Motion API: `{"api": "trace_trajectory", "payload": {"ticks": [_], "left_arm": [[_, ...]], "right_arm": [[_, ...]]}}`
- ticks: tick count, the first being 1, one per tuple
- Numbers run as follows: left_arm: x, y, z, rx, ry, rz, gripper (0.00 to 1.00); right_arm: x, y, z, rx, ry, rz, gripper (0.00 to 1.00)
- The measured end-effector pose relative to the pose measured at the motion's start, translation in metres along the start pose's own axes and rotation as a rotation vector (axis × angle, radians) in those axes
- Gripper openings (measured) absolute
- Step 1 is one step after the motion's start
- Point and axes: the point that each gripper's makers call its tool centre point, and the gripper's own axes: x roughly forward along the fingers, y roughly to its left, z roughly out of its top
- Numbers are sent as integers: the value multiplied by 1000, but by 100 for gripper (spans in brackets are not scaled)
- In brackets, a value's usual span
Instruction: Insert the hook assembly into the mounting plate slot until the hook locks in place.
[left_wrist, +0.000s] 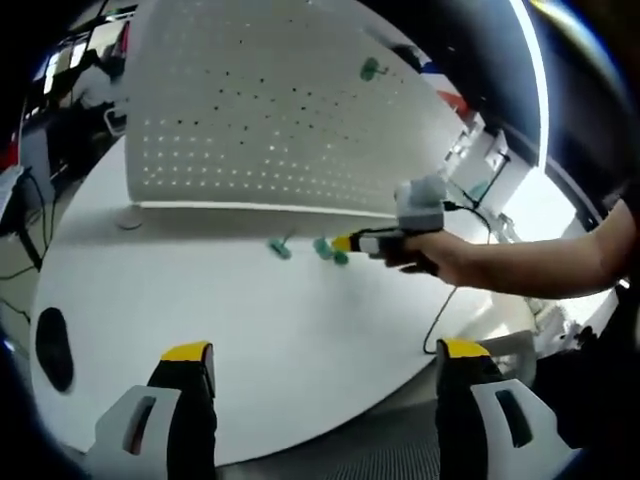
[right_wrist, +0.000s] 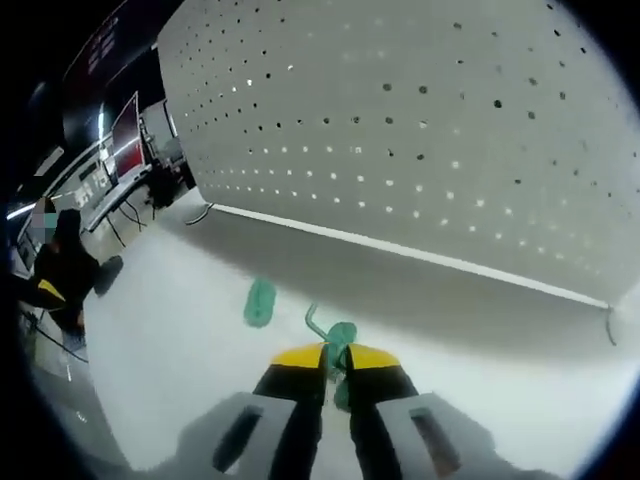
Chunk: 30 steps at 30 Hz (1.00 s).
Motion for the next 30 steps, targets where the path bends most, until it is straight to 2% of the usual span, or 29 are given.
{"api": "trace_trajectory", "payload": {"ticks": [15,23,30], "left_arm": [[0,-5,6,5,-21,-7,93],[-5,-9,10,17,-38,-6,93],[-12,-10,26,42,-79,4,93]], "right_arm": [[-15,-10,7,27,-36,-36,0],[-29,-12,20,38,-81,-44,0],[-44,-7,27,50,-124,-42,0]]}}
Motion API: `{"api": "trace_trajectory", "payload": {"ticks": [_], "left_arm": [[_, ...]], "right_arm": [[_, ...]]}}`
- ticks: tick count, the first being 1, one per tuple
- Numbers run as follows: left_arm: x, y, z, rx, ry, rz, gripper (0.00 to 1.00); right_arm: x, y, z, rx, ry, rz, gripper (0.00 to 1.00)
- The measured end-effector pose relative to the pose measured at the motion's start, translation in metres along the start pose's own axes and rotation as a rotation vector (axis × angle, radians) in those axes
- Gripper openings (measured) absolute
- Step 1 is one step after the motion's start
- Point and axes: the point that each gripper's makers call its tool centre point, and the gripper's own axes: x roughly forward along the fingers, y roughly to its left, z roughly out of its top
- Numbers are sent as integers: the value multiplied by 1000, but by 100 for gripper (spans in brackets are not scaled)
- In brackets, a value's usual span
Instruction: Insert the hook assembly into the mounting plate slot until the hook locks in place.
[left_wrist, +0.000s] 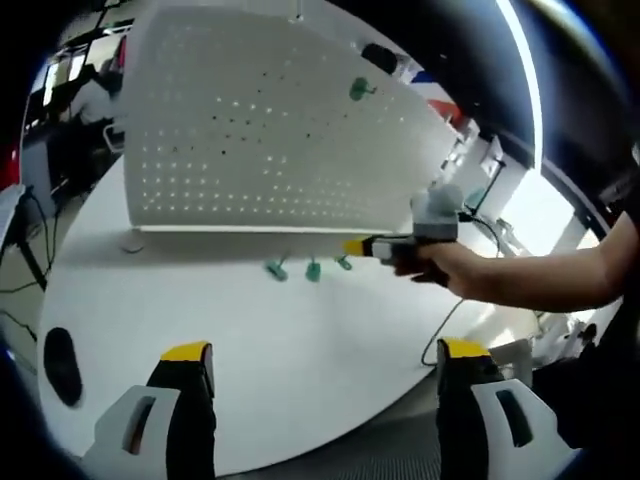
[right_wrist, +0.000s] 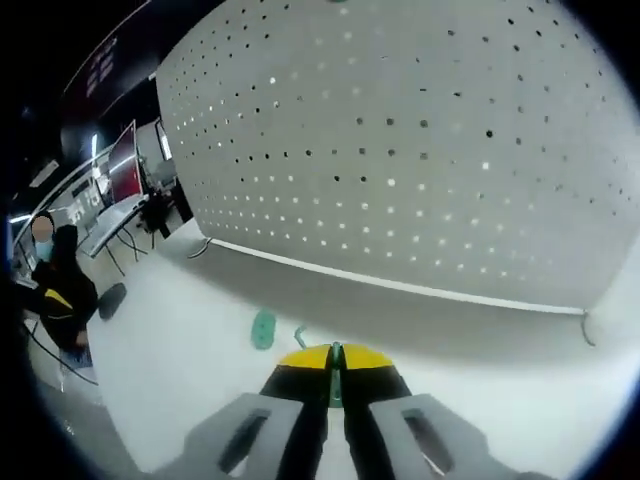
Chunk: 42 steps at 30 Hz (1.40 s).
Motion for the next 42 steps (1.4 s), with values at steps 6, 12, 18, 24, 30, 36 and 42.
{"api": "trace_trajectory", "payload": {"ticks": [6,12,18,24,30,36,42], "left_arm": [[-4,-10,11,29,-34,-10,93],[-2,-21,15,45,-45,-24,93],[-1,-26,25,70,-77,-14,93],[8,-31,25,80,-71,-30,92],[18,-39,24,78,-50,-58,89],[22,-48,34,24,-68,-99,85],[27,-53,39,14,-61,-110,81]], "right_arm": [[-14,4,9,5,-37,3,0],[-28,17,12,35,-54,60,0],[-52,27,22,43,-108,87,0],[-80,40,41,80,-179,135,0],[-108,58,58,94,-243,184,0],[-126,74,63,160,-272,254,0],[-148,97,73,208,-333,307,0]]}}
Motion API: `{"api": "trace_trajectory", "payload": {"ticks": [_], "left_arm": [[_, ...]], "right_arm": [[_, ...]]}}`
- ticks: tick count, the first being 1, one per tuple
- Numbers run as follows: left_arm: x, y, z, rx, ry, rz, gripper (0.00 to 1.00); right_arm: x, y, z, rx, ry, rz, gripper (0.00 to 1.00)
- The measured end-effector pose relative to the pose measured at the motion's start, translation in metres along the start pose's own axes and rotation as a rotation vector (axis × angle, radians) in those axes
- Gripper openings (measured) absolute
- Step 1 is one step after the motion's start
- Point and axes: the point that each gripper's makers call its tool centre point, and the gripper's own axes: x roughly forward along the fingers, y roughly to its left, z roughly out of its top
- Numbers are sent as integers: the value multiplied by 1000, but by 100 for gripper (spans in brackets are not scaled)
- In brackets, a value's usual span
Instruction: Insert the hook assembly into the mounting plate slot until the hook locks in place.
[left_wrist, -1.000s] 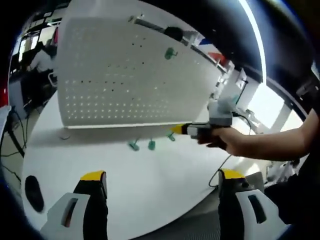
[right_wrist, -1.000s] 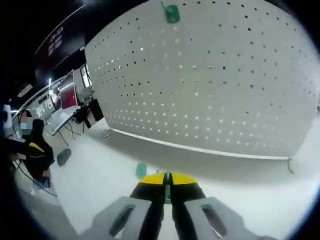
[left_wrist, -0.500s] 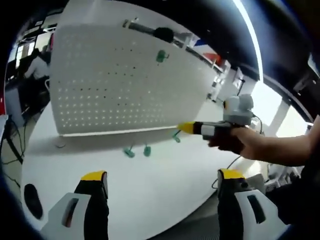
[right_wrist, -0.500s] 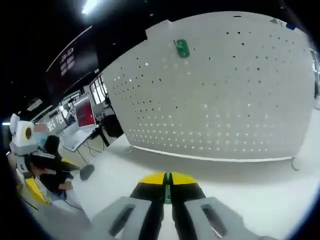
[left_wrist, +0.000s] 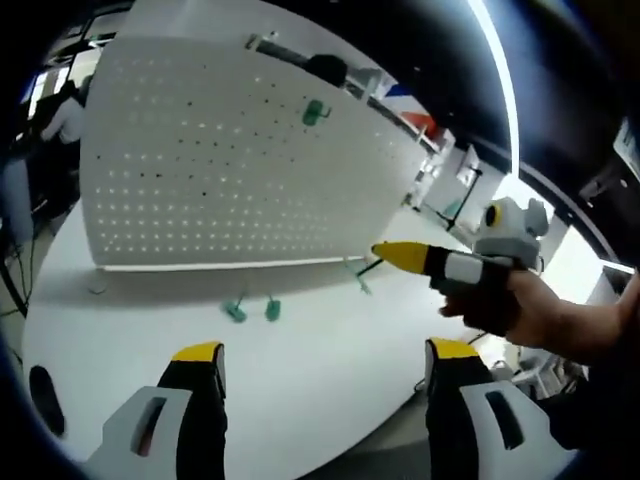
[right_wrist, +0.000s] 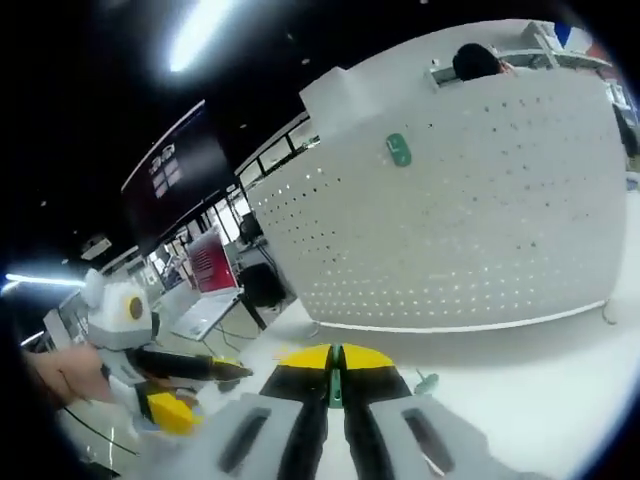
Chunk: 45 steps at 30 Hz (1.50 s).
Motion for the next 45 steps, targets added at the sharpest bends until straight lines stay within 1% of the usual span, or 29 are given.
{"api": "trace_trajectory", "payload": {"ticks": [4,5,8,11,15,16,18,20,24,26,29,30,34,38,45], "left_arm": [[3,-5,5,-27,-19,-11,79],[3,-5,7,-31,-21,-14,77],[3,-11,8,-50,-16,-44,66],[3,-13,13,-84,-38,-57,63],[-1,-17,15,-129,-54,-85,54],[-2,-16,15,-132,-53,-86,52],[-4,-16,14,-121,-35,-84,46],[-7,-16,16,-120,-38,-88,40],[-9,-19,24,-173,-75,-113,36],[-10,-19,26,-183,-79,-116,31],[-10,-20,28,-166,-79,-115,24],[-10,-21,28,-169,-82,-119,23],[-10,-26,32,-192,-96,-136,17],[-11,-31,34,-184,-94,-154,9],[-17,-33,42,-201,-131,-157,5]], "right_arm": [[-3,23,5,-2,-32,42,0],[-3,25,6,-2,-35,46,0],[-5,39,8,-17,-50,72,0],[-6,51,6,-22,-60,98,0],[-4,62,1,-32,-56,124,0],[-4,64,1,-33,-57,127,0],[-3,70,1,-35,-62,143,0],[-1,76,3,-38,-69,155,0],[0,82,9,-43,-86,168,0],[0,86,13,-44,-96,174,0],[0,92,17,-69,-108,187,0],[-1,93,18,-84,-112,188,0],[-2,96,21,-97,-123,190,0],[-3,98,20,-109,-122,195,0],[-5,105,22,-129,-135,206,0]]}}
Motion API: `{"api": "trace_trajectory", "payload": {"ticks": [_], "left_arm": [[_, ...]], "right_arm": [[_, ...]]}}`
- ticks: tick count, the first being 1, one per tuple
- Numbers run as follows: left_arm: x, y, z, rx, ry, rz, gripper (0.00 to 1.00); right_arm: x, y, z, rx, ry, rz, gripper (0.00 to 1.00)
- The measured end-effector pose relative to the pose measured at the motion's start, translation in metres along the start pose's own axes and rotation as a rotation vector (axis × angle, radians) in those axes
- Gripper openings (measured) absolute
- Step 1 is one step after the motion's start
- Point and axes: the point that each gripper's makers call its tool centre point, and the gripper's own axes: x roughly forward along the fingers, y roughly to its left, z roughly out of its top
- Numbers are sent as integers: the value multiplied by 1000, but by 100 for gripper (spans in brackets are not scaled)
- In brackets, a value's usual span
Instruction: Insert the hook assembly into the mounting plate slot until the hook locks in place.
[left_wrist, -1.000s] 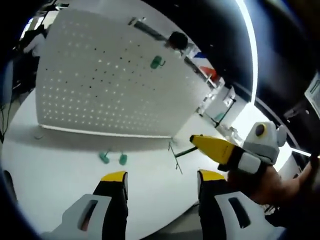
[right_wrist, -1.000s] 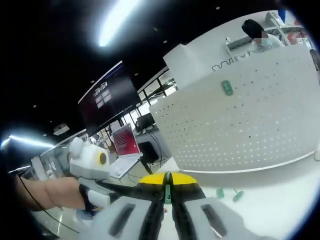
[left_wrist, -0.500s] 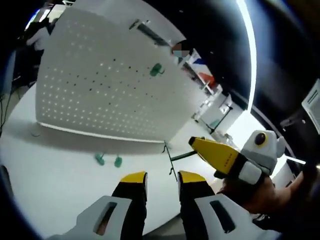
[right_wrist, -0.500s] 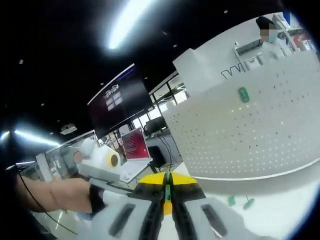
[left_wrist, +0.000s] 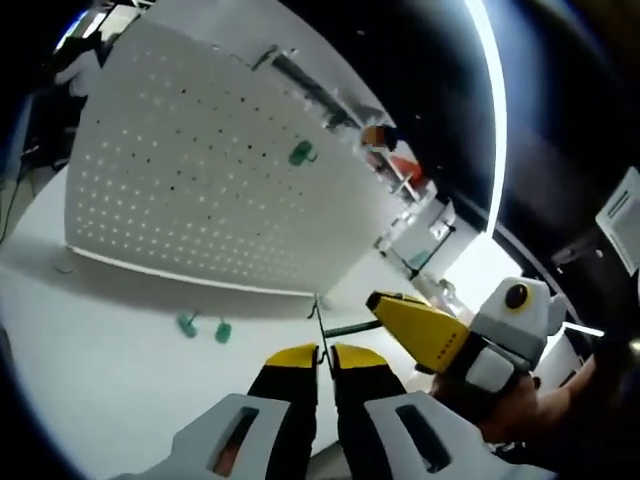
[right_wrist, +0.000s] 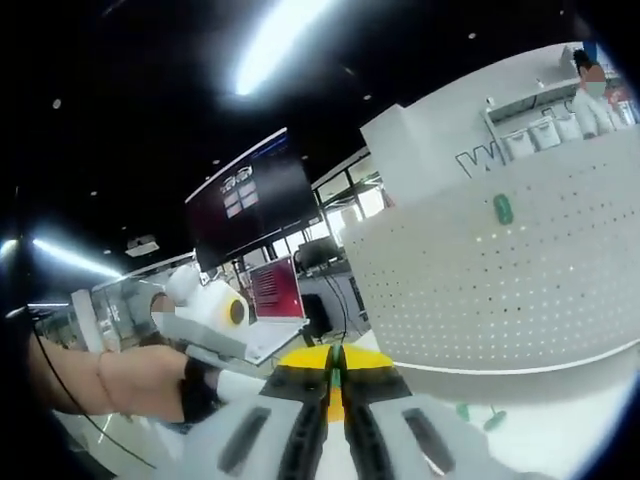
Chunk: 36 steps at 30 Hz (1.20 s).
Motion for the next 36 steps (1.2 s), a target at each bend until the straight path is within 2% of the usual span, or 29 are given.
{"api": "trace_trajectory", "payload": {"ticks": [9,14,16,19,23,25,26,28,29,30,32,34,36], "left_arm": [[-2,-3,4,-24,-23,-5,2],[-2,0,3,-20,-29,29,1],[-1,3,-2,4,-9,50,1],[-2,7,-5,52,-3,91,1],[-3,7,-1,110,-5,127,1],[-4,9,3,161,0,155,1],[-4,10,5,216,6,175,1],[-2,5,8,269,7,163,1],[-1,1,8,273,8,143,1],[-1,1,11,263,-15,147,1],[0,0,13,269,-23,150,1],[0,1,13,315,-26,161,1],[1,2,12,393,-10,173,1]], "right_arm": [[-1,5,4,-38,-2,8,0],[-1,3,-2,-14,19,22,1],[-1,1,-9,31,59,31,2],[-4,-4,-1,38,47,21,7],[-8,-6,8,23,21,38,8],[-8,-7,10,38,24,41,10],[-8,-7,10,52,29,48,11],[-8,-5,9,63,38,59,11],[-8,-4,9,68,40,63,11],[-7,-3,8,75,53,65,11],[-6,-1,5,73,69,65,11],[-5,-1,3,68,83,60,11],[-5,-2,1,65,88,56,9]]}}
